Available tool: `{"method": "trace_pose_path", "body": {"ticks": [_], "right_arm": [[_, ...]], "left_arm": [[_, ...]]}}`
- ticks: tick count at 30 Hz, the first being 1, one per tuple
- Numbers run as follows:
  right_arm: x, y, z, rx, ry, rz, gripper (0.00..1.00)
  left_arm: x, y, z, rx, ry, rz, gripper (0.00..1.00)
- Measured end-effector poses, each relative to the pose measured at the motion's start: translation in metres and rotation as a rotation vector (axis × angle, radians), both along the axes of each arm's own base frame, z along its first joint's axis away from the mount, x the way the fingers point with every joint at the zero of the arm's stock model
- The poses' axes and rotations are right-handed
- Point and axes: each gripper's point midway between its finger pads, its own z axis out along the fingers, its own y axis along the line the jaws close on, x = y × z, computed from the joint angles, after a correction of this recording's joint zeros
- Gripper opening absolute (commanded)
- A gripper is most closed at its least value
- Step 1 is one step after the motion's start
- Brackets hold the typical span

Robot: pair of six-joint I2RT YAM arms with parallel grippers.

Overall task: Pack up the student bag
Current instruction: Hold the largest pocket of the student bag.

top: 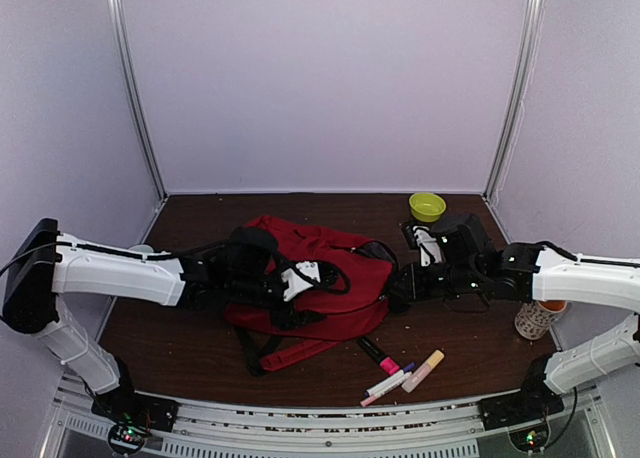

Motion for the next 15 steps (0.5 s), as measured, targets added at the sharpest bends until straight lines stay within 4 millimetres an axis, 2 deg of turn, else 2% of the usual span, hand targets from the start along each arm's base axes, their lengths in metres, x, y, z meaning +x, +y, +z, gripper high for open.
{"method": "trace_pose_path", "body": {"ticks": [8, 13, 15], "right_arm": [[0.000, 0.000, 0.002, 0.004, -0.002, 0.000, 0.00], [-0.001, 0.002, 0.005, 0.020, -0.008, 0.007, 0.00], [-0.003, 0.005, 0.007, 0.032, -0.007, 0.022, 0.00]], "left_arm": [[-0.014, -0.033, 0.003, 0.022, -0.008, -0.078, 0.63], [-0.030, -0.046, 0.001, 0.033, -0.036, -0.105, 0.47], [-0.032, -0.049, -0.006, 0.048, -0.045, -0.101, 0.34]]}}
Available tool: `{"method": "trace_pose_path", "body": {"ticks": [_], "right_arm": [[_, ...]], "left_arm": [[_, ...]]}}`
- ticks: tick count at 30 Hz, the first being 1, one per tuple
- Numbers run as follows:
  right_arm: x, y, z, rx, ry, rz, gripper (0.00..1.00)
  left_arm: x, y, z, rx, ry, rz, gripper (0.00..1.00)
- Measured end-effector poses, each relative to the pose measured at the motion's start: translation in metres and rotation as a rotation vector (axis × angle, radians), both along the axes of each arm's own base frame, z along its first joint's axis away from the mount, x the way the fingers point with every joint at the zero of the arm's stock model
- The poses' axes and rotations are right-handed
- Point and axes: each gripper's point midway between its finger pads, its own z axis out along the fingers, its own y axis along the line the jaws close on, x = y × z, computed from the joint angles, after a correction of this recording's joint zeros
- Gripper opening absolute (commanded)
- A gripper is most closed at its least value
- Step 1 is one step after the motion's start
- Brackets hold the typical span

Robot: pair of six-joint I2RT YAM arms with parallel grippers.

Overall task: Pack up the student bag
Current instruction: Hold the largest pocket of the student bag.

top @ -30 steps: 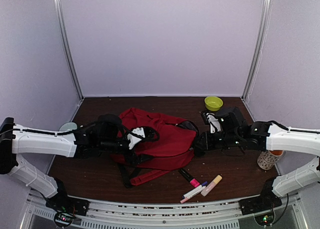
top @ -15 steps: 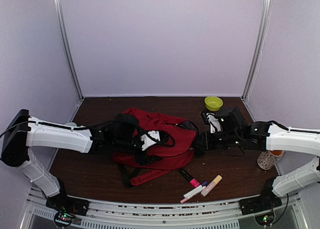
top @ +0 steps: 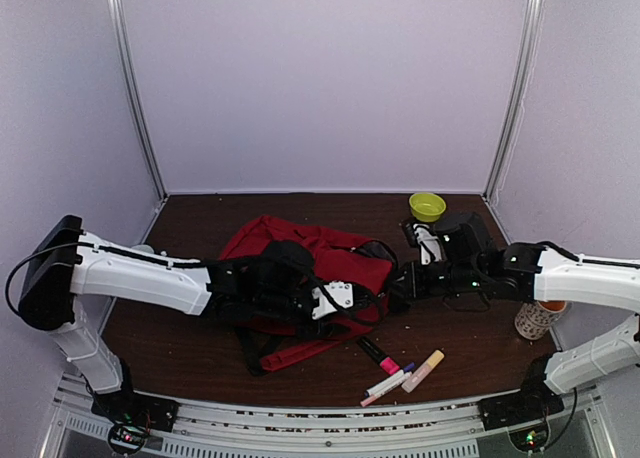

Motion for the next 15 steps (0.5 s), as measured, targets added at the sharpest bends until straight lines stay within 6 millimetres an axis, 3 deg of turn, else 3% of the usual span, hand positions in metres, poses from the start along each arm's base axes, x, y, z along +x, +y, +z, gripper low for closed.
{"method": "trace_pose_path", "body": {"ticks": [2, 4, 10, 15], "right_arm": [[-0.004, 0.004, 0.001, 0.007, 0.000, 0.018, 0.00], [-0.010, 0.009, 0.001, 0.010, 0.002, 0.044, 0.00], [-0.020, 0.021, 0.005, 0.016, -0.001, 0.092, 0.00], [-0.032, 0.050, 0.008, 0.041, 0.003, 0.151, 0.00]], "left_arm": [[0.002, 0.000, -0.010, 0.023, -0.001, 0.019, 0.13], [0.007, 0.001, -0.019, 0.050, -0.011, 0.039, 0.00], [0.013, 0.008, -0.021, 0.063, -0.023, 0.084, 0.00], [0.003, 0.040, -0.018, 0.057, -0.015, 0.132, 0.00]]}}
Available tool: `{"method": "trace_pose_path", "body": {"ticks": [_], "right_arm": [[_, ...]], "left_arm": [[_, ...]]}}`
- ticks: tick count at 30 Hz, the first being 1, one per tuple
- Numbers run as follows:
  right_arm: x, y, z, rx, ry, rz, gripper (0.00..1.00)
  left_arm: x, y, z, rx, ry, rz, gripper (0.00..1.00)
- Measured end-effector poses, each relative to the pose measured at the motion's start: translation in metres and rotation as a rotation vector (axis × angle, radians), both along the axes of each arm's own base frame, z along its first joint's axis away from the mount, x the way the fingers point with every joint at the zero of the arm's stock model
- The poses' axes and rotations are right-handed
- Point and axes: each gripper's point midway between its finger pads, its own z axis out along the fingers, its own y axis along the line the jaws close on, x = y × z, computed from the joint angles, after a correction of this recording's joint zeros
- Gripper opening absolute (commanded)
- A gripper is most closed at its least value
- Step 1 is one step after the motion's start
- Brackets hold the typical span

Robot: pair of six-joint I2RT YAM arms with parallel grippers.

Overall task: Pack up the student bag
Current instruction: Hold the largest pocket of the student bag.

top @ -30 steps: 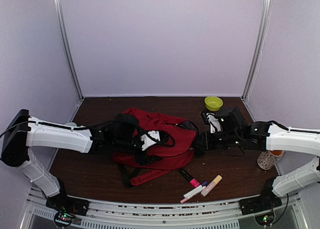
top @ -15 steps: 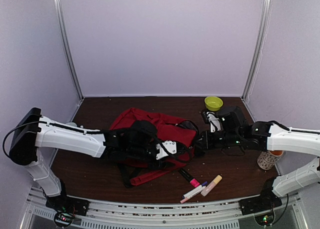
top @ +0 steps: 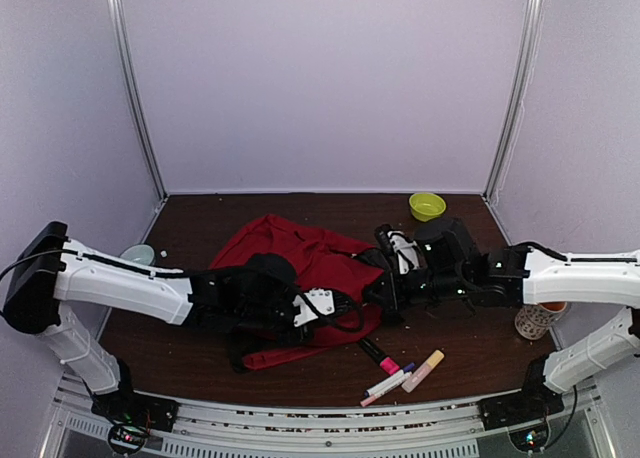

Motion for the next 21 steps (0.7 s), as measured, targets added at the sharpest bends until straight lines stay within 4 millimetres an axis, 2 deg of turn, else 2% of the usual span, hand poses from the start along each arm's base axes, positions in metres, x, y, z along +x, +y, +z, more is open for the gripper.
{"method": "trace_pose_path", "body": {"ticks": [5, 8, 11, 14, 18, 21], "right_arm": [[-0.020, 0.042, -0.011, 0.007, 0.039, 0.083, 0.00], [-0.028, 0.059, -0.016, 0.010, 0.055, 0.114, 0.00], [-0.029, 0.066, -0.016, 0.019, 0.065, 0.119, 0.00], [-0.027, 0.069, -0.010, 0.034, 0.059, 0.119, 0.00], [-0.027, 0.070, -0.008, 0.039, 0.063, 0.114, 0.00], [-0.027, 0.070, -0.008, 0.046, 0.070, 0.109, 0.00]], "left_arm": [[-0.010, 0.039, -0.002, 0.009, 0.026, 0.068, 0.01], [-0.014, 0.059, -0.003, 0.010, 0.042, 0.116, 0.13], [-0.020, 0.071, 0.002, 0.002, 0.043, 0.148, 0.27], [-0.027, 0.074, 0.012, -0.019, 0.049, 0.163, 0.36], [-0.035, 0.067, 0.021, -0.017, 0.053, 0.154, 0.55], [-0.038, 0.056, 0.031, -0.020, 0.056, 0.144, 0.57]]}}
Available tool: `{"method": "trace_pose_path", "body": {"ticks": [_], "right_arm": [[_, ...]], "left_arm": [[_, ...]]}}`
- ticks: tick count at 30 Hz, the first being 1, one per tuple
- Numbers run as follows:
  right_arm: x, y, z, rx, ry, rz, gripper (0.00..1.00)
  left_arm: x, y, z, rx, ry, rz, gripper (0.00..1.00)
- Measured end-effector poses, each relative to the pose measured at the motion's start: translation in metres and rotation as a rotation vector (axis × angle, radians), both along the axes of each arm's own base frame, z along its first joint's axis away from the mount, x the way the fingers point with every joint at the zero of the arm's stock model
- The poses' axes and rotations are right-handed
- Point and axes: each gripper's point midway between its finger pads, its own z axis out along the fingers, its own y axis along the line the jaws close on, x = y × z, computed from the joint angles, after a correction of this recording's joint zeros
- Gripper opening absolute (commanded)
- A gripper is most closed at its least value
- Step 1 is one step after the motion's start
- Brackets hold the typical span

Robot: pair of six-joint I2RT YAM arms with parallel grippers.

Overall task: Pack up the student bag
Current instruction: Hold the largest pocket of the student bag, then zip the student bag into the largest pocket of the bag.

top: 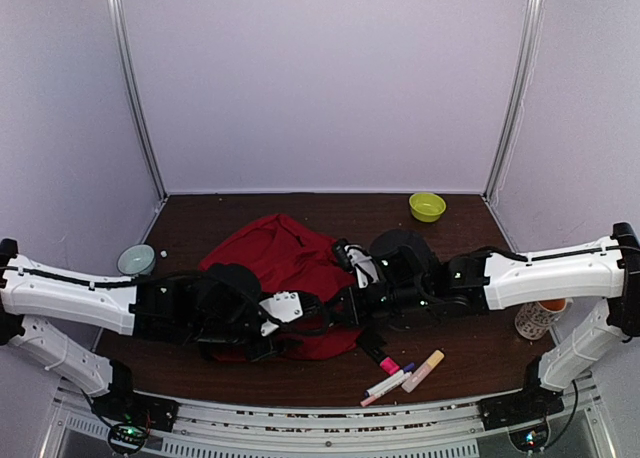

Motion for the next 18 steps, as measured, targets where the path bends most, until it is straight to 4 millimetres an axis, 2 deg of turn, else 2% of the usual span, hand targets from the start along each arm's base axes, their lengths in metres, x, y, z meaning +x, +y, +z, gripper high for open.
{"method": "trace_pose_path", "body": {"ticks": [4, 9, 11, 16, 18], "right_arm": [[0.000, 0.000, 0.001, 0.006, 0.003, -0.004, 0.00], [0.000, -0.001, 0.001, 0.006, 0.001, -0.007, 0.00], [0.001, -0.003, 0.002, 0.005, -0.004, -0.014, 0.00], [0.002, -0.016, 0.000, -0.006, -0.019, -0.043, 0.00], [0.003, -0.024, -0.004, -0.016, -0.020, -0.058, 0.00]], "left_arm": [[0.002, -0.014, 0.002, 0.004, 0.004, -0.004, 0.54], [0.009, -0.025, -0.020, 0.066, 0.010, 0.008, 0.46], [0.011, -0.024, -0.028, 0.092, 0.007, 0.011, 0.38], [0.014, -0.024, -0.036, 0.119, -0.012, 0.010, 0.00], [0.014, -0.024, -0.036, 0.121, -0.013, 0.008, 0.00]]}}
